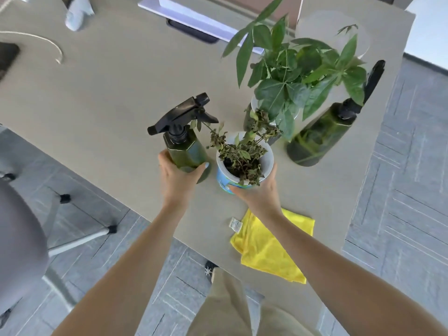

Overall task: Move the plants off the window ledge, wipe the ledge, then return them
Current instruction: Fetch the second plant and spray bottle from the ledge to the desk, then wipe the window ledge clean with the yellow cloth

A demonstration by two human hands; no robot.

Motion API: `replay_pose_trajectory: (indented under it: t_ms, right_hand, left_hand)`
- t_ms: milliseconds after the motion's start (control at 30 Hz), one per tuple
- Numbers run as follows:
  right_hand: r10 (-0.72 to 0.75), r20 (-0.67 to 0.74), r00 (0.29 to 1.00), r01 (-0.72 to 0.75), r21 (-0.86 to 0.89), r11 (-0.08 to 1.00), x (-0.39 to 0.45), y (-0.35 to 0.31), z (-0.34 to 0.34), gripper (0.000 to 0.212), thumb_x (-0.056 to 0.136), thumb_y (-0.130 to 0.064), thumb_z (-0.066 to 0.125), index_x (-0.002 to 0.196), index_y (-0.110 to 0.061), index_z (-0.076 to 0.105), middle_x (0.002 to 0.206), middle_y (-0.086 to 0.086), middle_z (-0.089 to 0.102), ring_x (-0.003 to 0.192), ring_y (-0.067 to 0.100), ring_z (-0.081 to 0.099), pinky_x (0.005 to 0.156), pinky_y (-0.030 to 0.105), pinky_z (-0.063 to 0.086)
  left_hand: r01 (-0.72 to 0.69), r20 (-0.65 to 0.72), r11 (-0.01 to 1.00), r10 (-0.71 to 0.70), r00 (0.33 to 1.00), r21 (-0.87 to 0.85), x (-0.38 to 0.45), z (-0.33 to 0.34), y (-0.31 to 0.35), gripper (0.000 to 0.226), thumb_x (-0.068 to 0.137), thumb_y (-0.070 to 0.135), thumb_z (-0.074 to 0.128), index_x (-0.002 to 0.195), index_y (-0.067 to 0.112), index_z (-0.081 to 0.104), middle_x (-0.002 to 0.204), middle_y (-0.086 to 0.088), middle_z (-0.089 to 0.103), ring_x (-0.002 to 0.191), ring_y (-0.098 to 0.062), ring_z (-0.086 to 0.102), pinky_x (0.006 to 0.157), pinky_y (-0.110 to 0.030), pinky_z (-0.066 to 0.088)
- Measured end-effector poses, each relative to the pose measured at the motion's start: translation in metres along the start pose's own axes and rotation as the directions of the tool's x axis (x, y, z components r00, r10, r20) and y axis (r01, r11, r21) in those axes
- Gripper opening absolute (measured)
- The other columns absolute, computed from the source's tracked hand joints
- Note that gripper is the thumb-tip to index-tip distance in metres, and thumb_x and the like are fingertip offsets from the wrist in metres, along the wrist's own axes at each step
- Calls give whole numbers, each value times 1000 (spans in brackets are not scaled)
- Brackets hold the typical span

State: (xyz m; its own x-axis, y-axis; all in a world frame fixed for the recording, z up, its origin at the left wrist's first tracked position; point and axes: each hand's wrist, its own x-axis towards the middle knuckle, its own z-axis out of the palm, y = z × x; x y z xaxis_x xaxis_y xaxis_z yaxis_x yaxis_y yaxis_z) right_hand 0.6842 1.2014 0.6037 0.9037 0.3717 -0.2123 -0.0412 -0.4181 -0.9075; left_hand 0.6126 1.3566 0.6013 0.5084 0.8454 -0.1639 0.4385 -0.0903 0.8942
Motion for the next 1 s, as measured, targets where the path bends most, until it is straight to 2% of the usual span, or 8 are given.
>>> replay_pose_trajectory:
  t_ms: [133, 267, 400, 533, 633, 767, 867, 1000]
  right_hand:
    - [25, 25, 999, -24, -14, 1000, -2, 6, 1, 96, 55, -31, 85, 133, -30, 29, 130, -7, 46, 117, 6, 48, 90, 21, 39]
    - [44, 38, 998, -42, -55, 998, -3, 13, 6, 93, 56, -28, 84, 131, -28, 29, 130, -4, 47, 120, 11, 50, 96, 36, 46]
    - [-10, 13, 1000, 12, -121, 993, -3, 15, 8, 99, 56, -28, 85, 137, -22, 28, 133, -3, 44, 124, 15, 46, 102, 38, 42]
    - [-45, 35, 998, 53, -305, 951, -4, 29, 6, 119, 59, -43, 81, 148, -15, 8, 153, 2, 23, 142, 19, 24, 116, 43, 24]
    - [-1, 74, 997, 35, -464, 885, -15, 47, -8, 104, 74, -51, 69, 149, -16, 6, 158, 2, 10, 147, 22, 7, 119, 42, 2]
    - [81, 8, 997, -57, -652, 756, -34, 72, -39, 83, 86, -58, 47, 149, -15, 14, 159, 2, 13, 148, 25, 2, 117, 47, -3]
    - [100, -54, 994, -110, -659, 744, -46, 82, -58, 67, 89, -51, 49, 143, -16, 31, 147, 2, 35, 140, 25, 24, 117, 48, 4]
    - [169, 11, 986, -111, -712, 693, -52, 77, -74, 48, 84, -45, 58, 126, -24, 52, 125, -1, 55, 125, 25, 43, 113, 46, 17]
  left_hand:
    - [1, -4, 1000, -1, 1000, -26, 3, 2, -7, 68, 62, 26, 80, 114, 15, 37, 113, -3, 46, 107, -22, 49, 88, -34, 46]
    - [-5, 16, 1000, 5, 1000, -13, 7, 2, -7, 68, 65, 28, 77, 118, 14, 37, 117, -3, 47, 107, -18, 49, 87, -30, 45]
    - [8, 51, 1000, -9, 999, 10, 9, 2, -6, 73, 63, 35, 75, 121, 18, 33, 123, -2, 47, 112, -19, 49, 90, -36, 46]
    - [50, 97, 998, -54, 994, 43, 8, -1, -5, 87, 55, 46, 70, 128, 25, 27, 130, -1, 46, 118, -22, 47, 96, -47, 46]
    - [33, 91, 993, -44, 995, 113, -8, -1, -9, 92, 65, 35, 73, 138, 22, 19, 139, -4, 35, 128, -23, 35, 101, -41, 38]
    - [38, -30, 990, -34, 999, 138, -65, 5, -20, 60, 81, 22, 65, 127, 5, 31, 129, -15, 37, 117, -32, 37, 84, -33, 32]
    - [-112, 142, 964, 79, 987, 240, -111, 21, -32, 42, 80, 15, 64, 115, 3, 44, 117, -16, 48, 108, -32, 43, 90, -39, 34]
    - [-300, 493, 894, 106, 863, 333, -145, 49, -41, 54, 77, 32, 68, 121, 12, 45, 121, -8, 47, 111, -28, 41, 97, -42, 33]
